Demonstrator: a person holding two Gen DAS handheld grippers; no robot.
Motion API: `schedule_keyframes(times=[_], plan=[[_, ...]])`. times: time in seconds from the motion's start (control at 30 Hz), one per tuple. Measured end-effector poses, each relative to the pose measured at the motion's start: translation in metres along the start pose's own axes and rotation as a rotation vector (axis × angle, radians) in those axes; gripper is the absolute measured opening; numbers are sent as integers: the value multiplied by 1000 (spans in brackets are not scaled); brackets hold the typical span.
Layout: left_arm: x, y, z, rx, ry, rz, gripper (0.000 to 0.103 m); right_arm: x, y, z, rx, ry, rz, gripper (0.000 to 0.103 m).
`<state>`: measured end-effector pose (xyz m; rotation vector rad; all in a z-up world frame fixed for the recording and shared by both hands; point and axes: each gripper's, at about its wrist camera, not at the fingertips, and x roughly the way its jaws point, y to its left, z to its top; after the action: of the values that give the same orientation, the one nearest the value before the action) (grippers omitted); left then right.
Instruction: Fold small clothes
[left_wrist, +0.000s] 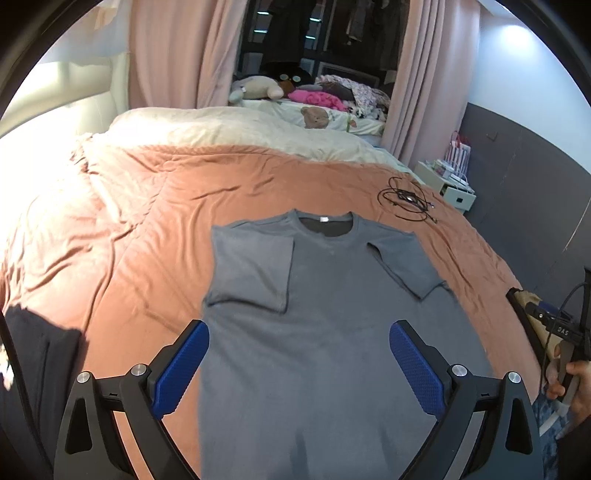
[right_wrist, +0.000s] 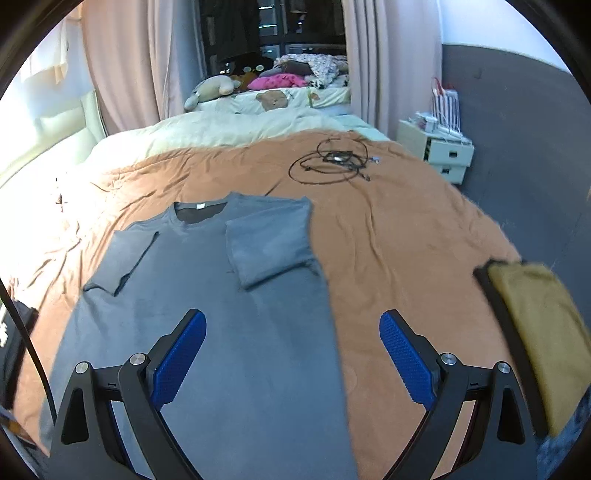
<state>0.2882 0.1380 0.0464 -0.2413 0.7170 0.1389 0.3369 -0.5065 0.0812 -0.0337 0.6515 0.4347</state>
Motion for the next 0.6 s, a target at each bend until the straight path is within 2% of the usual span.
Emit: schedule_keyframes(times=[0.13,0.2,0.4,0.43,0.5,0.6], plan=[[-21,7,-27,-5,-16,8,102,-16,-4,-24,13,45,27,95],[-29,9,-42,-12,-6,11,102,-30,-6,-34,9,37,23,95],[-64,14,-85,-15,-16,24,102,-70,-17,-61,25,32,86,95],[-69,14,-91,-20,-16,25,102,-78,-17,-67,26,30,100,95],[-81,17,-106,-26,-19,28,102,-89,-18,-79,25,32,104,103],[-96,20,-127,-29,-26,37,102,-103,-20,-100,22,30,95,103]])
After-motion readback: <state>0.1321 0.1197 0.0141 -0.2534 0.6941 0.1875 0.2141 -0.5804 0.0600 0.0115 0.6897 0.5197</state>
